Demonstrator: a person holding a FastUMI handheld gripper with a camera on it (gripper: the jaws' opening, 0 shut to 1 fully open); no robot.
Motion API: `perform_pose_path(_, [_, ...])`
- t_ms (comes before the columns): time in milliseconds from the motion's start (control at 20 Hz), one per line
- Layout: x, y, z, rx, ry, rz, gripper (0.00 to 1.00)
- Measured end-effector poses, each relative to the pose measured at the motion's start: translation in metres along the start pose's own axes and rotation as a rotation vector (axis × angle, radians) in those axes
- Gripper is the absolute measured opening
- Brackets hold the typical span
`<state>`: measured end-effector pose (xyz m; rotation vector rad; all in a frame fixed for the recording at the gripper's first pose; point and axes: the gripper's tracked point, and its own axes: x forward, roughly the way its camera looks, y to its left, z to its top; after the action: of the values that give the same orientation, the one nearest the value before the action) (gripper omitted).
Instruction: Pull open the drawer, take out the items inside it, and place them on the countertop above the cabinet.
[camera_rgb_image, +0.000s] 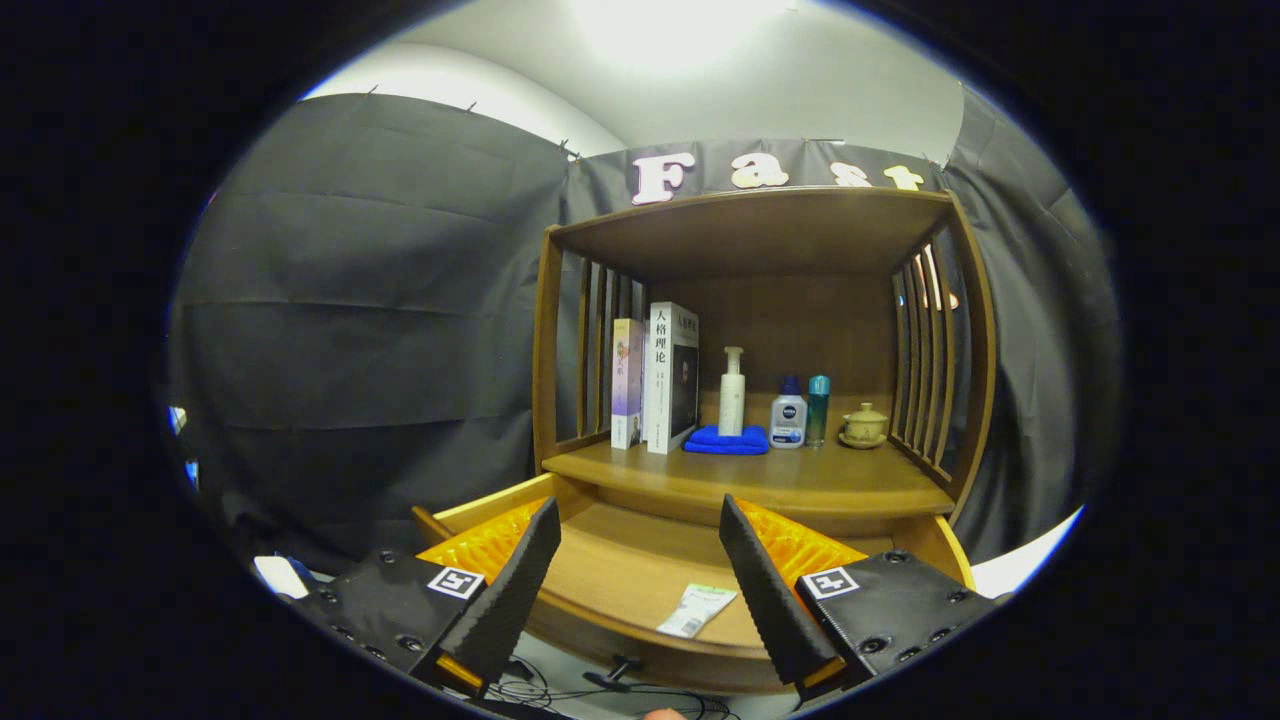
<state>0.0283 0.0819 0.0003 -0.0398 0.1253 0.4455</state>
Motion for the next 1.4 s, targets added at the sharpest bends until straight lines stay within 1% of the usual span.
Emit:
perform_pose_path(100, [0.015, -0.007, 0.006, 0.018, 0.043, 0.017, 0.99])
perform_pose_path(250, [0.041, -0.024, 0.015, 0.06, 0.095, 0.022, 0.99])
perform_pose_path(350, [0.057, -0.037, 0.01, 0.05, 0.159, 0.019, 0.99])
perform_pose_path(450, [0.072, -0.043, 0.003, 0.047, 0.234, 0.04, 0.99])
perform_pose_path(550, [0.085, -0.044, -0.013, 0.049, 0.333, 0.083, 0.99])
perform_pose_path(650, [0.09, -0.043, -0.036, 0.052, 0.463, 0.117, 0.99])
perform_pose_path(800, [0.098, -0.047, -0.06, 0.033, 0.575, 0.119, 0.99])
perform_pose_path(950, [0.1, -0.037, -0.086, 0.059, 0.7, 0.145, 0.98])
perform_pose_path(1100, [0.102, -0.034, -0.111, 0.063, 0.807, 0.145, 0.98])
perform_pose_path(1250, [0.099, -0.028, -0.133, 0.018, 0.921, 0.178, 0.98])
perform_pose_path(1400, [0.098, -0.033, -0.155, -0.02, 0.997, 0.192, 0.98])
